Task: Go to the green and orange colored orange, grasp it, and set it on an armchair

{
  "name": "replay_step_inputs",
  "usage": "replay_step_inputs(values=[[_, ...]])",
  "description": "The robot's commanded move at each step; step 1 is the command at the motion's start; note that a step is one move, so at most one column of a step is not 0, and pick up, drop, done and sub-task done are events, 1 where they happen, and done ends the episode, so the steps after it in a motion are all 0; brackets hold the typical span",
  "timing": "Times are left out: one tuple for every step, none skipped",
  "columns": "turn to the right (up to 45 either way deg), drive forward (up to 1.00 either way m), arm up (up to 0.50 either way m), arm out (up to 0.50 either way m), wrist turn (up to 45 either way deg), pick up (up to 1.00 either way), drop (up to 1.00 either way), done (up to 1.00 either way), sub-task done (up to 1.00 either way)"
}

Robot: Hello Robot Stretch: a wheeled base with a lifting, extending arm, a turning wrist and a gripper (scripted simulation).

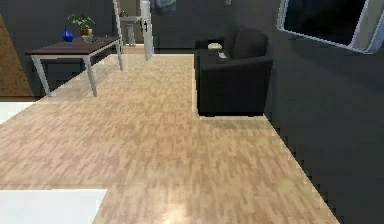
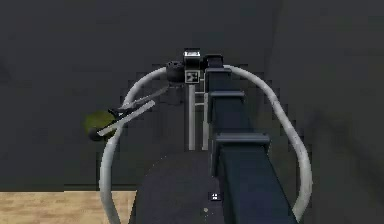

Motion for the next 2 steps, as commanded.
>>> replay_step_inputs(values=[[0.0,0.0,0.0,0.0,45.0,0.0,0.0,0.0,0.0],[0.0,0.0,0.0,0.0,45.0,0.0,0.0,0.0,0.0]])
